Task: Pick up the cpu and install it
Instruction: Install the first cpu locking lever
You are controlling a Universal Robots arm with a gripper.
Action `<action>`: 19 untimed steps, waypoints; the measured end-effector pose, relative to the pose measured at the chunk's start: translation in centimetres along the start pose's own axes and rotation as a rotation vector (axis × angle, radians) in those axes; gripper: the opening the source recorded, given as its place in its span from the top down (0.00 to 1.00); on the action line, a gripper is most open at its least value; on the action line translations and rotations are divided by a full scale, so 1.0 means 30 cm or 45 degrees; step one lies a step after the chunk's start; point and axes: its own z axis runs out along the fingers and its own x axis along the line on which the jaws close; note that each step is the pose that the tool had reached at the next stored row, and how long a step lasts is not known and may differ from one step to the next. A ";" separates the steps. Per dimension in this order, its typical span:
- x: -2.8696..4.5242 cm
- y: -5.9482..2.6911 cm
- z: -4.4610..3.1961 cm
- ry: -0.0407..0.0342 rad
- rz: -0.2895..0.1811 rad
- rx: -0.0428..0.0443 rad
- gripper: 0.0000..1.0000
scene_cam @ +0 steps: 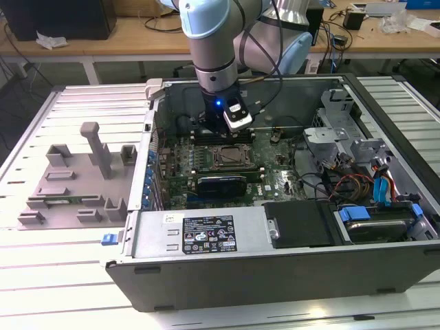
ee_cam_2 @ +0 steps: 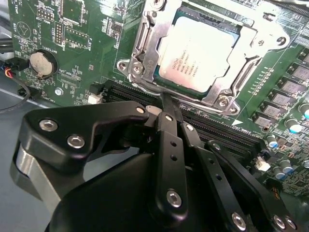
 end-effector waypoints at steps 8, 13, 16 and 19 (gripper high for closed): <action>-0.009 0.007 -0.055 0.0000 0.000 0.000 0.89; -0.016 0.013 -0.095 -0.0018 -0.002 0.010 0.89; -0.017 0.013 -0.101 -0.0069 -0.007 0.037 0.89; -0.017 0.012 -0.104 -0.0124 -0.012 0.067 0.89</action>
